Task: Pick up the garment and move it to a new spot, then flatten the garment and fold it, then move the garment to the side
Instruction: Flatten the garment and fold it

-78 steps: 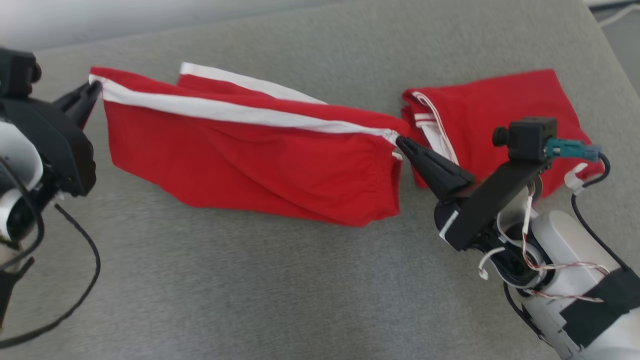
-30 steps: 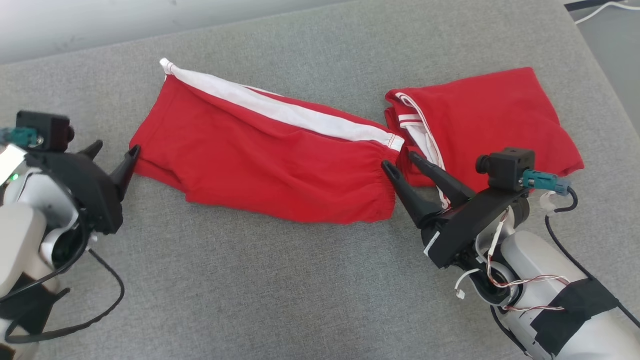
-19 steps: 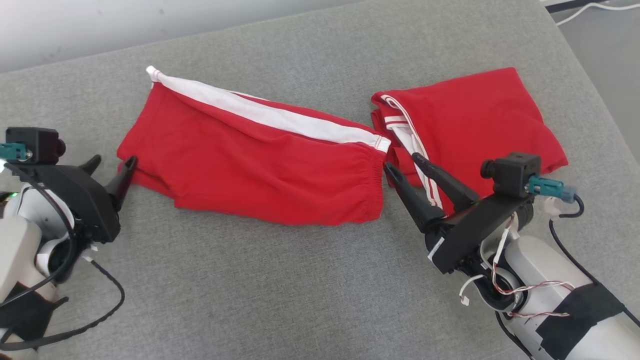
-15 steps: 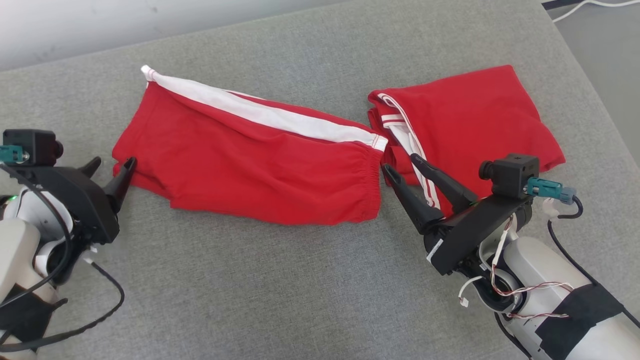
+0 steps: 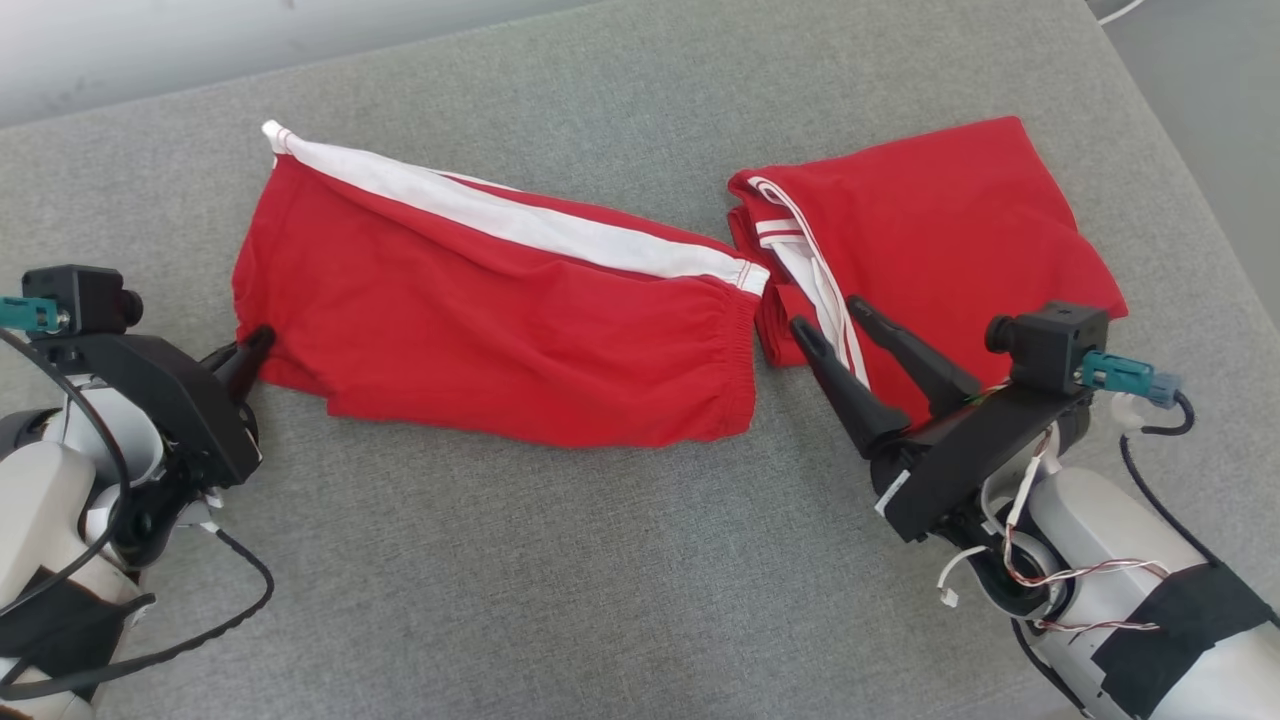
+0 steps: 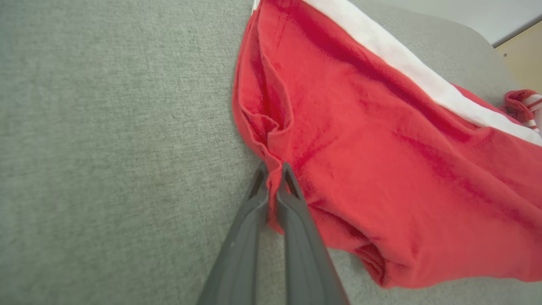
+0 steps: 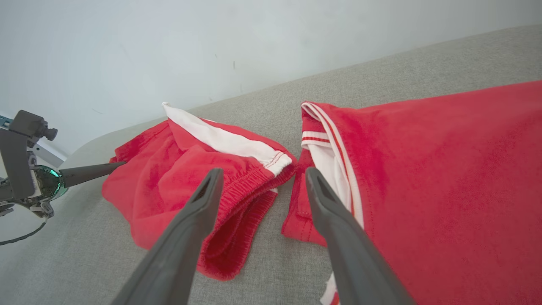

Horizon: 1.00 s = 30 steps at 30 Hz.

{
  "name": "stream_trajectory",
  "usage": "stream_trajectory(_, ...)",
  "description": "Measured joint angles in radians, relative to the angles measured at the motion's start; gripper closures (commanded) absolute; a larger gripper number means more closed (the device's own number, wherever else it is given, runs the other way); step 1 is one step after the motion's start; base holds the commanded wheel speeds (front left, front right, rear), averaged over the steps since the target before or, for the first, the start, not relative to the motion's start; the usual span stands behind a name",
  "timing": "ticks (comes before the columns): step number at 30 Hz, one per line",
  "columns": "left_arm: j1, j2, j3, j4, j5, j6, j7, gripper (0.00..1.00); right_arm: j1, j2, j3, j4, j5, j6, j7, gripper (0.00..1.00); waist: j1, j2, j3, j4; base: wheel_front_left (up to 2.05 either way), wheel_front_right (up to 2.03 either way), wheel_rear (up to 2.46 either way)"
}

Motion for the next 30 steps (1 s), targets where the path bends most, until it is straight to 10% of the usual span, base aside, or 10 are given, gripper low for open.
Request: stream_trajectory(30, 0.201, -0.074, -0.068, -0.044, -0.063, 0.0, -0.117, 1.0, 0.091, -0.058, 0.016, 0.063, 0.021, 0.0, -0.025, 0.0, -0.0001, -0.0001, -0.157, 0.177, 0.0, 0.0, 0.0)
